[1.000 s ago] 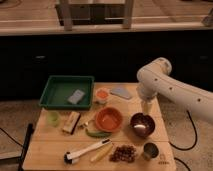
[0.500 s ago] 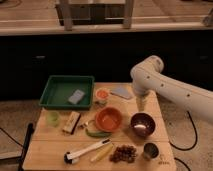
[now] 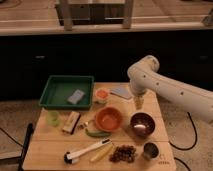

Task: Wipe red bowl with towel

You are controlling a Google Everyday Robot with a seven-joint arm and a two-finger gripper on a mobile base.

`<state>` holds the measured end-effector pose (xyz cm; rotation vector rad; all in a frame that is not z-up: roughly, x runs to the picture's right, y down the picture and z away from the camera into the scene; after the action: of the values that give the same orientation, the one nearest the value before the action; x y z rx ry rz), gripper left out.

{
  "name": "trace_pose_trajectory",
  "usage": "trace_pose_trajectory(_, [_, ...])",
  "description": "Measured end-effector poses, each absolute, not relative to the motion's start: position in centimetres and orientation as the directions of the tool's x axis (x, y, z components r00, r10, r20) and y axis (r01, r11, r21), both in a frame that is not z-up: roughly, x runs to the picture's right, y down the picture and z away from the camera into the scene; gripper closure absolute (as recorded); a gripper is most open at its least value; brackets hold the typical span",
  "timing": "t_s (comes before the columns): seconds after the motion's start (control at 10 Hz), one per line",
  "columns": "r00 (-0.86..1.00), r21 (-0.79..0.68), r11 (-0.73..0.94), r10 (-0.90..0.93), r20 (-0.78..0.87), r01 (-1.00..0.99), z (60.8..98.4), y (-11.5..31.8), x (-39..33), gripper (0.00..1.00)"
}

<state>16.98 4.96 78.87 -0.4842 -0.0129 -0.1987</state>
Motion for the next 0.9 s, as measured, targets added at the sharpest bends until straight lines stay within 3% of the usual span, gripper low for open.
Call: trace_pose_trajectory(0.9, [0.973, -0.446, 0.864, -0.211, 0.097, 0.232, 82.7, 4.5, 16.5, 0.20])
